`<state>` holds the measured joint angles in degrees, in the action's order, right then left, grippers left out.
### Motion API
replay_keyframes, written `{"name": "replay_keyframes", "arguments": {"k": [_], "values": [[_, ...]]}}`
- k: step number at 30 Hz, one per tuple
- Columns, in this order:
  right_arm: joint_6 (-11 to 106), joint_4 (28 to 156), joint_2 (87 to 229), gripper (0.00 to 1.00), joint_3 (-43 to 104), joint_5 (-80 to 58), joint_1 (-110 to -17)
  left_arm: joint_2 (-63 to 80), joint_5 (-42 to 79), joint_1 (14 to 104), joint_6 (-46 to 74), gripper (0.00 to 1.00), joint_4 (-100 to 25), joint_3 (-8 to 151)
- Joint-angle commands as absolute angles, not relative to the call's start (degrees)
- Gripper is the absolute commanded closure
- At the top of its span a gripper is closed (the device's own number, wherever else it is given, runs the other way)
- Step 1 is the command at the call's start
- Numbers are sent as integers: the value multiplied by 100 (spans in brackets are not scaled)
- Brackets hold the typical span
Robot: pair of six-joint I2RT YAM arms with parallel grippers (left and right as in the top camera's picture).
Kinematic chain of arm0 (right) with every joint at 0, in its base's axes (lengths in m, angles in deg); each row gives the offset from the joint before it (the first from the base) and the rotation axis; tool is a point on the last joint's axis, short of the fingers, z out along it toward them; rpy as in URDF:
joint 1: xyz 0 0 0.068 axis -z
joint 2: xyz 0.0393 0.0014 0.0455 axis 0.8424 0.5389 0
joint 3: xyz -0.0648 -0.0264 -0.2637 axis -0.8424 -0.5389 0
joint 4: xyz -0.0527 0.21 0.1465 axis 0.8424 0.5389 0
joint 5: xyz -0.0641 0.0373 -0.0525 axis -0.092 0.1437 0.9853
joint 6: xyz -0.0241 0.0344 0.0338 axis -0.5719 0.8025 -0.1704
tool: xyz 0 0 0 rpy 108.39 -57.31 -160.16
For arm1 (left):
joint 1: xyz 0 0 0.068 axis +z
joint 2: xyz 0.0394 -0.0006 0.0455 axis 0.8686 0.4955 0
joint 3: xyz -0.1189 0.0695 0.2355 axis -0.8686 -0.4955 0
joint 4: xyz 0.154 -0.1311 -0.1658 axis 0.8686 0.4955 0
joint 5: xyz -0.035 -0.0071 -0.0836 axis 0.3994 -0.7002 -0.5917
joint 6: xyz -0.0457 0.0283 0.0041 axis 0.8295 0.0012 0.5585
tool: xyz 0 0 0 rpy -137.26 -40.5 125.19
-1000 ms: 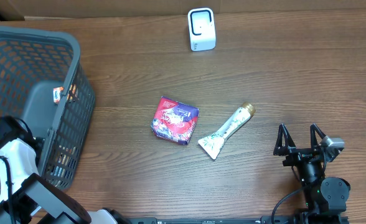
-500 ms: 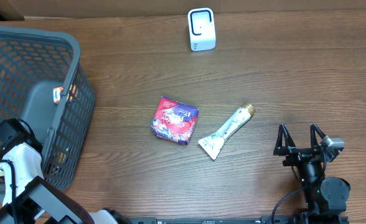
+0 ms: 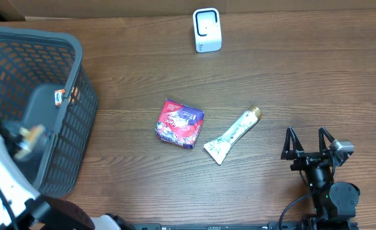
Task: Scan the item barcode
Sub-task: 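Grasp the yellow detergent bag and place it beside the tube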
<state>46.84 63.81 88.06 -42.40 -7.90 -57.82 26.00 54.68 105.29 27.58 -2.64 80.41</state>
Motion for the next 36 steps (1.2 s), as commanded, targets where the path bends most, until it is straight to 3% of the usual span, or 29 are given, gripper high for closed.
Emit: {"name": "replay_keyframes", "arguments": {"k": [1,4,8,15,21,24,28,32,36], "values": [[4705,6353,8742,0,-4299,-736,-5797,2485,5149,10522,2334,96,83,9164],[4705,6353,8742,0,-4299,-736,-5797,2480,4253,10518,1814,96,485,9888],[4705,6353,8742,0,-4299,-736,-5797,2441,2373,10254,240,96,756,10290],[4705,6353,8742,0,-4299,-736,-5797,2373,758,8678,-1552,96,1902,10284],[4705,6353,8742,0,-4299,-736,-5797,2373,1654,6280,-1417,96,1545,10008],[4705,6353,8742,0,-4299,-736,-5797,2377,3018,4842,-455,96,678,9307],[4705,6353,8742,0,-4299,-736,-5797,2412,3814,3476,245,96,-651,8058],[4705,6353,8742,0,-4299,-736,-5797,2638,4185,2604,730,96,-2192,6861],[4705,6353,8742,0,-4299,-736,-5797,3186,4542,2335,1217,96,-3016,6229]]}}
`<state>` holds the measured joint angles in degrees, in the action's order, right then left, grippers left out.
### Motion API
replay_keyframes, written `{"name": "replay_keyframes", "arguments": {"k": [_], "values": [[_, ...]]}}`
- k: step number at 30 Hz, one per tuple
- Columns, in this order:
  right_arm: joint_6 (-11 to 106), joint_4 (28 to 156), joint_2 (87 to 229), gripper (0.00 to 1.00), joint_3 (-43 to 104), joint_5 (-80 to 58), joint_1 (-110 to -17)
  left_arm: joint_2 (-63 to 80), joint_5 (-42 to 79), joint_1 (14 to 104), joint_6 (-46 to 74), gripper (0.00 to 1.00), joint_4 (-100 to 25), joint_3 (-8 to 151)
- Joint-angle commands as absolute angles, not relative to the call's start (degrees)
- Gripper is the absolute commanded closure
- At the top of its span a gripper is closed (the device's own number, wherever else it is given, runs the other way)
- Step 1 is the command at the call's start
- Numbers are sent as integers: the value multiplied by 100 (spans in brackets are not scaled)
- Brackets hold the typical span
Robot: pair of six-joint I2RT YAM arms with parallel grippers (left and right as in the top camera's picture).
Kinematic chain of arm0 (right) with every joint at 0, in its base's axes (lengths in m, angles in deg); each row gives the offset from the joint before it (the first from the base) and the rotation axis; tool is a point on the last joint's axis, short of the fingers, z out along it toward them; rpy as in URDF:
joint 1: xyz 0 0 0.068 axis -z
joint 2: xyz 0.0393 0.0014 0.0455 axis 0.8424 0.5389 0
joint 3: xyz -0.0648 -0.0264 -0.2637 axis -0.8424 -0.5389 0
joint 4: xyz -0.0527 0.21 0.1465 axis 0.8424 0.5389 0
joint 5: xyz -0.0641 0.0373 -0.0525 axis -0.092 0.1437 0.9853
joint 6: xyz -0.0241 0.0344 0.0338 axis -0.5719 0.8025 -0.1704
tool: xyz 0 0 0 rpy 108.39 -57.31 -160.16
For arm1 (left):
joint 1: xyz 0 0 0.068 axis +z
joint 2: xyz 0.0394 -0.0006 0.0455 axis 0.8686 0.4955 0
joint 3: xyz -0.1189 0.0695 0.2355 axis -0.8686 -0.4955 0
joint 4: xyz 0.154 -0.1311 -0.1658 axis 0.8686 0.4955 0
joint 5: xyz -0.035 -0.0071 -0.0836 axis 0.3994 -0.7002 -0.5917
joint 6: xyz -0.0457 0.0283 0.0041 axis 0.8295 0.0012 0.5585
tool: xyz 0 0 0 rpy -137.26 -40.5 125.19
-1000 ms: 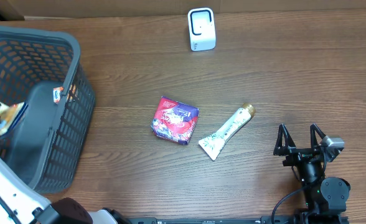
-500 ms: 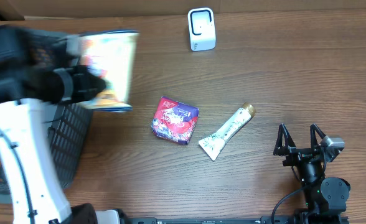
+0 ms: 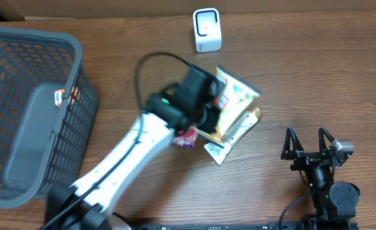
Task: Scan the item barcode
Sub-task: 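Grasp the yellow detergent bag and place it beside the tube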
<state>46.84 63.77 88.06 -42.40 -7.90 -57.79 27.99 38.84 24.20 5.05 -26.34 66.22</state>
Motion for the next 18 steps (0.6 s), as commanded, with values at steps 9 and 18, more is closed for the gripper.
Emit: {"name": "replay_keyframes", "arguments": {"k": [9,18], "values": [[4705,6353,8742,0,-4299,-736,-5797,4382,5020,2398,1198,34,-3278,6314],[4705,6353,8742,0,-4299,-736,-5797,3013,6004,2660,922,0,-411,9964]]}}
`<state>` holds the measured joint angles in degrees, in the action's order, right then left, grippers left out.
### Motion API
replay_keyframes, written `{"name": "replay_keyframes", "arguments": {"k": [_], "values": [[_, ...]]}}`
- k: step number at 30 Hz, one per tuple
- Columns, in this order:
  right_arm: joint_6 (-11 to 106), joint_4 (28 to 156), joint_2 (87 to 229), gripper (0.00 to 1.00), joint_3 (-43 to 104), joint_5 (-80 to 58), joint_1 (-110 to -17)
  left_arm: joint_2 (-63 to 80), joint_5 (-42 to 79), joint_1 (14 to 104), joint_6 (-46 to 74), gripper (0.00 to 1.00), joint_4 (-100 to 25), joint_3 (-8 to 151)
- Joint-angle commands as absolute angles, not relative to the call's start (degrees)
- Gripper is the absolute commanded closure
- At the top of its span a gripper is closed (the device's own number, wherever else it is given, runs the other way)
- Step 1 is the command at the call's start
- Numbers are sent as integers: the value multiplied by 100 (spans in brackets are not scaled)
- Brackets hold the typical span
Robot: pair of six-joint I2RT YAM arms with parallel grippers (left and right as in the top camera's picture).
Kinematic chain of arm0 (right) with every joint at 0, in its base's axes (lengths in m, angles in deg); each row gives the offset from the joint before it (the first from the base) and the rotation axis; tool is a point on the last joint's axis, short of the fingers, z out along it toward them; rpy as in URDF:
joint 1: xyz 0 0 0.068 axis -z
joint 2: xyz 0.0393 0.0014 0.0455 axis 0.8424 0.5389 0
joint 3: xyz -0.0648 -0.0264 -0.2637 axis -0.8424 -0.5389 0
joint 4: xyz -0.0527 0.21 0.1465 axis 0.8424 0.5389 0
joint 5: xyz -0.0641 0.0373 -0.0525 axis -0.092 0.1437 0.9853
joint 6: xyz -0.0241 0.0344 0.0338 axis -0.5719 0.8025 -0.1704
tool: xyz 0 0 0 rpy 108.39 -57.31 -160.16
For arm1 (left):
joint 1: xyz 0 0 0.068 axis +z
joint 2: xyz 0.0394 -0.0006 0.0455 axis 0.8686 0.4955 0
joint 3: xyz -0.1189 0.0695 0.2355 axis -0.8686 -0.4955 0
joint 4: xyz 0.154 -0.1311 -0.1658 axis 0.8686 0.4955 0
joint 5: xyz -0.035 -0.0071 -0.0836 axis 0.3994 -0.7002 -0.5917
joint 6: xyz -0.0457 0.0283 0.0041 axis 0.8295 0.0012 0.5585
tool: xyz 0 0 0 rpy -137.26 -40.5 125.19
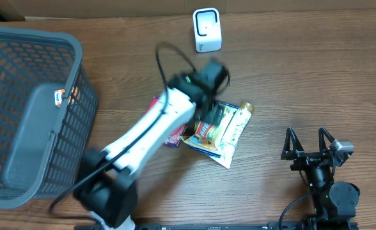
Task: Scan the item barcode
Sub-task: 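Grasp the yellow detergent bag and place it beside the tube, then reach the left gripper into the basket and grasp the orange Kleenex pack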
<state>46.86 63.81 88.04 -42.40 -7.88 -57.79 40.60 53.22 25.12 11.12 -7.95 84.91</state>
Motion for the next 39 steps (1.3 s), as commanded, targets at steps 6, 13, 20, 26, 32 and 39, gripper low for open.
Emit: {"name": "replay_keyframes", "arguments": {"k": [6,13,20,26,32,39], "values": [[4705,6353,8742,0,-4299,-736,-5797,2207,6867,3850,1143,0,759,11656],[4705,6353,8742,0,-4299,-736,-5797,1962,6874,6638,1427,0,1978,11494],[4705,6353,8742,0,-4299,-736,-5797,1964,6122,8094,612,0,951,10227],[4705,6353,8742,0,-4299,-736,-5797,1969,5278,8409,-337,0,-430,8633],[4705,6353,8742,0,-4299,-736,-5797,2010,4994,8439,-1087,0,-1904,7114],[4705,6353,8742,0,-4299,-736,-5797,2019,4948,8641,-1093,0,-2446,6863]]}}
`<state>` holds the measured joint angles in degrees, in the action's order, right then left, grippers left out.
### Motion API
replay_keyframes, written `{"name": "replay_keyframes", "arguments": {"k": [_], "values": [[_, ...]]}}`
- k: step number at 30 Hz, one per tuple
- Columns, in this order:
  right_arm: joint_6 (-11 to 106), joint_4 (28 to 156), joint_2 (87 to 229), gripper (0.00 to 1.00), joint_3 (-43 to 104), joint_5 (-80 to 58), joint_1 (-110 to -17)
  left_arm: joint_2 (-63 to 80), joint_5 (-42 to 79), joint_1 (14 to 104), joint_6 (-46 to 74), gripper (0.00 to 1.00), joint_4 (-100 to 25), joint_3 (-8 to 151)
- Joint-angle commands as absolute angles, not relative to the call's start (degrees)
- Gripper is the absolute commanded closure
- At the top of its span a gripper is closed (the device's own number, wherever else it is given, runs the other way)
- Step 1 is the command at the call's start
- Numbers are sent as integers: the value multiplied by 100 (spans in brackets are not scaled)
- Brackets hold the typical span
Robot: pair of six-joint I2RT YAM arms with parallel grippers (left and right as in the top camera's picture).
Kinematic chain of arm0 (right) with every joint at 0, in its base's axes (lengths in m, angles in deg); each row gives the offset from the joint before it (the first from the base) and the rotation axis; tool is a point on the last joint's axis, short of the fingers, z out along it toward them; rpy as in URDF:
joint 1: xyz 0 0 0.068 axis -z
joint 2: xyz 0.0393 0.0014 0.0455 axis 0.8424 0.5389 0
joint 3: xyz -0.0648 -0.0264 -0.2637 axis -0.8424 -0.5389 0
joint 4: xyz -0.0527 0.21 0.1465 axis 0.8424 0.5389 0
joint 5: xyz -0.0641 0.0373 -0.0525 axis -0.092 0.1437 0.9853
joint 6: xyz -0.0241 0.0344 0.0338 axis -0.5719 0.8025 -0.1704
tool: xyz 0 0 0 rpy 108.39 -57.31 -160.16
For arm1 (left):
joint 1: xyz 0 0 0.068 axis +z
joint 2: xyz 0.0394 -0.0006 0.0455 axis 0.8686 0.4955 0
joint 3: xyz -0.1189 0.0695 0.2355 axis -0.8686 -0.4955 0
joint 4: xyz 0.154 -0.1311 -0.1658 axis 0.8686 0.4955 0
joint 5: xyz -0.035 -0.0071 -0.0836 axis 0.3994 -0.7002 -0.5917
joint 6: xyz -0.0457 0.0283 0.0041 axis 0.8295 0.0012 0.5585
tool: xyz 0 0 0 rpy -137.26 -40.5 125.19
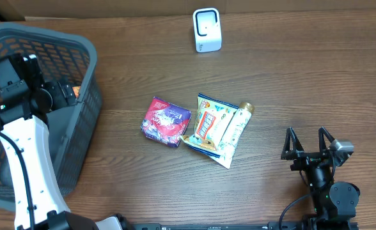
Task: Scan the item barcode
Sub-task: 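Reach the left gripper into the basket and grasp the orange Kleenex pack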
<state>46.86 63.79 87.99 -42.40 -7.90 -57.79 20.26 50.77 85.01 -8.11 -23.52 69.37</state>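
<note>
The white barcode scanner (pixel 207 30) stands at the far edge of the table. A yellow-green snack bag (pixel 208 124) lies flat mid-table, partly on top of a white tube (pixel 236 131). A purple-red packet (pixel 166 121) lies just left of the bag. My left gripper (pixel 63 92) is far from these, reaching over the grey basket (pixel 89 70); its fingers are too dark to read. My right gripper (pixel 308 142) rests open at the near right with nothing in it.
The grey mesh basket fills the left side, and my white left arm (pixel 28 147) runs across its front. A cardboard wall lines the far edge behind the scanner.
My left arm has left the middle of the table and is now over the basket. The snack bag stays lying on the tube, released. The purple packet sits slightly further left.
At first my left arm was in the basket, and only the purple packet and the tube lay on the table. Then it held the snack bag above them, then low on the tube. Now the bag lies there and the arm is back at the basket.
</note>
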Motion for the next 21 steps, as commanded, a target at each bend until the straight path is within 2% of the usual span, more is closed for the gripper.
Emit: {"name": "replay_keyframes", "arguments": {"k": [1,6,10,13,21], "values": [[4705,6353,8742,0,-4299,-736,-5797,2019,4950,8724,-1043,0,-2461,6869],[4705,6353,8742,0,-4299,-736,-5797,2019,4631,9231,-936,0,-2570,6869],[4705,6353,8742,0,-4299,-736,-5797,2021,3755,9668,-1323,0,-2828,6869],[4705,6353,8742,0,-4299,-736,-5797,2047,3560,9902,-1589,0,-3108,6869],[4705,6353,8742,0,-4299,-736,-5797,2539,2867,9917,-2658,0,-3547,6869]]}}
